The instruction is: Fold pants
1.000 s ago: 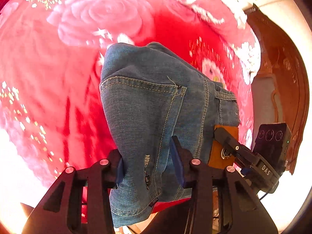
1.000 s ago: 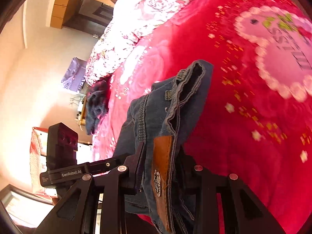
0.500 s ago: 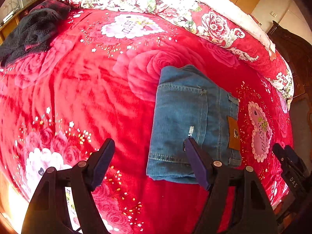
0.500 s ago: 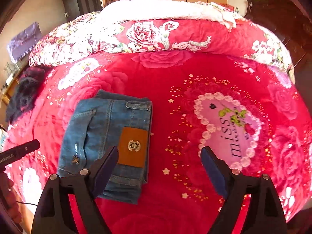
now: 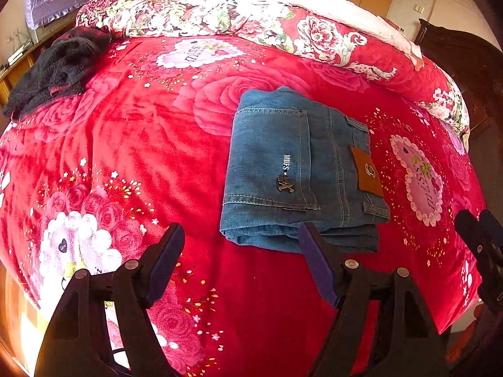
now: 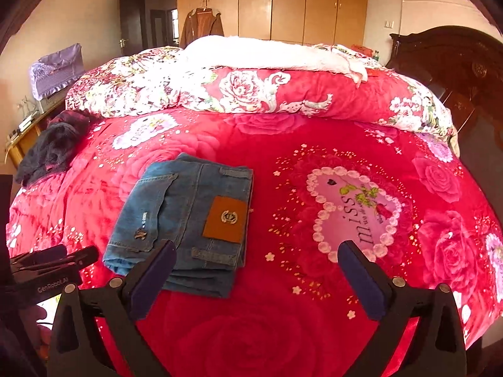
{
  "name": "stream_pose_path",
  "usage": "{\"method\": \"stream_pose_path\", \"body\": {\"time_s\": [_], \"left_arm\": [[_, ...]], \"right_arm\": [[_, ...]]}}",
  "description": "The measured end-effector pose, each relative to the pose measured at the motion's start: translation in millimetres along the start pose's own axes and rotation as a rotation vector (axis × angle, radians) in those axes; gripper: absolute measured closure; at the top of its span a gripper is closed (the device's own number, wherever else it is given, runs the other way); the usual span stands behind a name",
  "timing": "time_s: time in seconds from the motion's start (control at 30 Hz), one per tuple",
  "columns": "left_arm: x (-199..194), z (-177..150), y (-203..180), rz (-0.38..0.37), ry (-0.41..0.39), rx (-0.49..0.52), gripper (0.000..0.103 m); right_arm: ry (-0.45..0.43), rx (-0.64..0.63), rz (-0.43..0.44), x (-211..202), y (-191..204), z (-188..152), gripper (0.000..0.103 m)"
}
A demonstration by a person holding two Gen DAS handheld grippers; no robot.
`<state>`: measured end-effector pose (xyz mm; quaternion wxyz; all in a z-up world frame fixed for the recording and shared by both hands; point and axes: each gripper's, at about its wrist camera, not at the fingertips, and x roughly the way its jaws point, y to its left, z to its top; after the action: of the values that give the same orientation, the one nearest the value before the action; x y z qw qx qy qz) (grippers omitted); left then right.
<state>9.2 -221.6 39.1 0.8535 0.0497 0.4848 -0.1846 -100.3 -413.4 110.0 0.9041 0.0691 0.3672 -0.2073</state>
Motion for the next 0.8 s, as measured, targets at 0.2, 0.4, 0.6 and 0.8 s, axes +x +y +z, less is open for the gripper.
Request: {"method": "stream_pose_path", "body": {"time_s": [0.2, 0.4, 0.6, 0.8], "left_arm": [[3, -20, -5, 0.056, -0.019, -0.001, 0.023], [2, -39, -11, 0.094, -0.01, 0.024, 0.023], [-5, -40, -18, 0.07, -0.017, 0.04, 0.023], [-18, -37, -23, 0.031, -0.043, 0.058, 0.023]], "right_arm": [[0.028, 0.002, -0.012, 6, -6, -32, 0.0], [0.056, 0.017, -0.048, 6, -19, -78, 0.0], [0.065, 0.032, -0.057, 2, -26, -87, 0.0], [0.068, 0.063, -0.061, 3, -32, -87, 0.0]]}}
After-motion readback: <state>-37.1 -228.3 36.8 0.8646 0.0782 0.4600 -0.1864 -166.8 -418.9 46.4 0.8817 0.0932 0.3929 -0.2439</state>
